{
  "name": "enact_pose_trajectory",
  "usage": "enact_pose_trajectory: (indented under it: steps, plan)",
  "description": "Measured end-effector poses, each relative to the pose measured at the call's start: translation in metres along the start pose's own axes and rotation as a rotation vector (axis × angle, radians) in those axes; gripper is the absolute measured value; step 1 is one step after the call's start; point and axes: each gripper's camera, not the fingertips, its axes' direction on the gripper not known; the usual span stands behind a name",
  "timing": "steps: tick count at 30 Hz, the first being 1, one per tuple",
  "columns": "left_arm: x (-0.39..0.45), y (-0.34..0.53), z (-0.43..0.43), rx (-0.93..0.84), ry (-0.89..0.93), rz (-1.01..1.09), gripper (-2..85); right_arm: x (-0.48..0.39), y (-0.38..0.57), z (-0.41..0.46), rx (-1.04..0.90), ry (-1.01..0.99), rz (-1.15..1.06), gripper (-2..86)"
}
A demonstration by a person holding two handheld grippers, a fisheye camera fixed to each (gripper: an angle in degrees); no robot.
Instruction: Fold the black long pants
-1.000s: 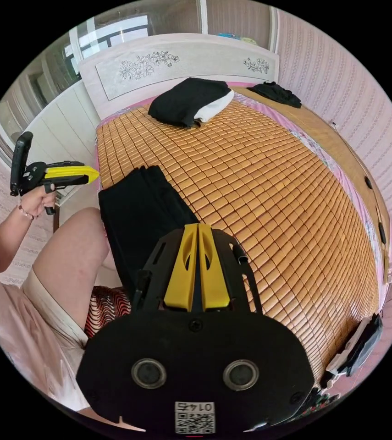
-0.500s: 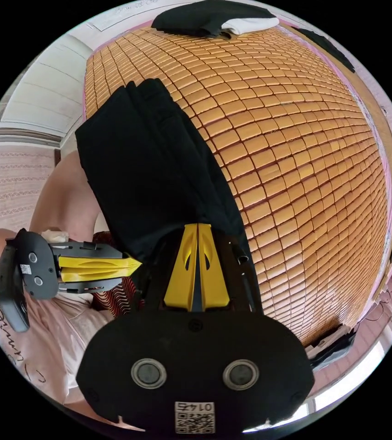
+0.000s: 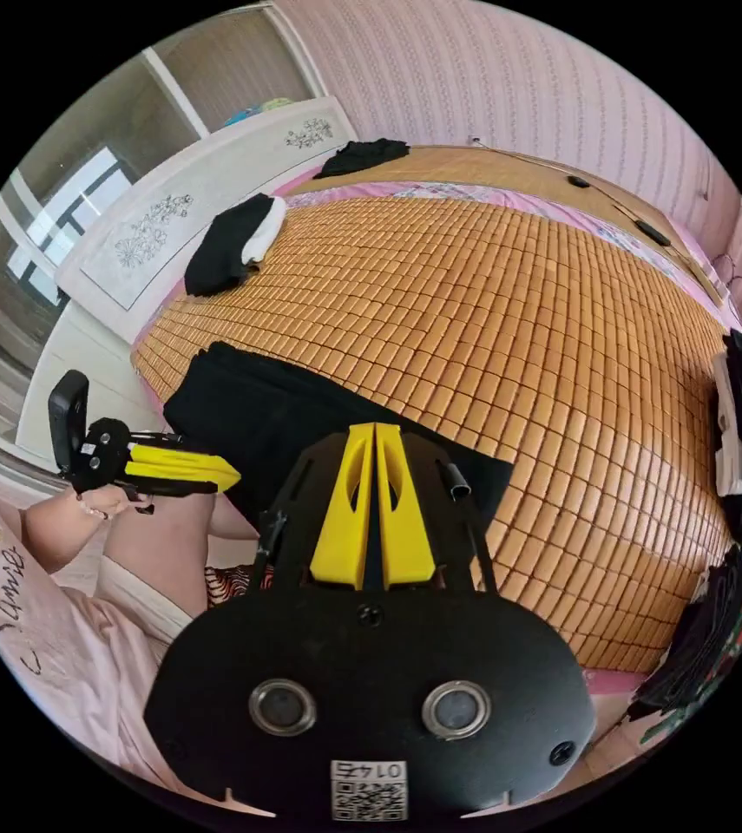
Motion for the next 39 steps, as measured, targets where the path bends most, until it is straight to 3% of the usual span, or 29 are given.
enact_pose_trajectory:
  steps: [6, 11, 13, 17, 20, 24, 28, 33, 36, 39]
  plan:
    - [0.01, -0.099, 0.024, 0.006, 0.093, 0.097, 5.1, 0.08, 0.105, -0.012, -0.168, 0.056, 0.246, 9.8]
    - [0.037, -0.198, 0.068, -0.05, 0.166, 0.149, 9.1, 0.129, 0.151, 0.007, -0.246, -0.147, 0.344, 10.9]
    - [0.047, -0.221, 0.089, -0.104, 0.109, 0.174, 9.7, 0.144, 0.164, 0.014, -0.274, -0.187, 0.378, 9.4]
    - [0.052, -0.247, 0.132, -0.272, 0.09, 0.19, 5.7, 0.181, 0.197, 0.0, -0.159, -0.286, 0.445, 2.9]
    - [0.058, -0.262, 0.129, -0.227, 0.057, 0.214, 2.2, 0.216, 0.229, -0.022, 0.055, -0.481, 0.532, 1.7]
    - [0.069, -0.292, 0.116, -0.128, 0.166, 0.202, 0.3, 0.248, 0.26, -0.058, 0.194, -0.432, 0.57, 1.1]
    - [0.08, -0.317, 0.069, 0.061, 0.342, 0.217, -0.2, 0.267, 0.29, -0.121, 0.382, -0.328, 0.505, 0.9]
    - [0.027, -0.278, -0.009, 0.209, 0.48, 0.205, -0.4, 0.24, 0.277, -0.171, 0.452, -0.345, 0.169, 0.7]
    - [-0.031, -0.212, -0.041, 0.231, 0.404, 0.065, -0.6, 0.188, 0.241, -0.147, 0.346, -0.55, -0.08, 0.8]
    - [-0.088, -0.13, -0.046, 0.197, 0.133, -0.226, -0.9, 0.118, 0.212, -0.072, 0.095, -0.603, -0.229, 0.9]
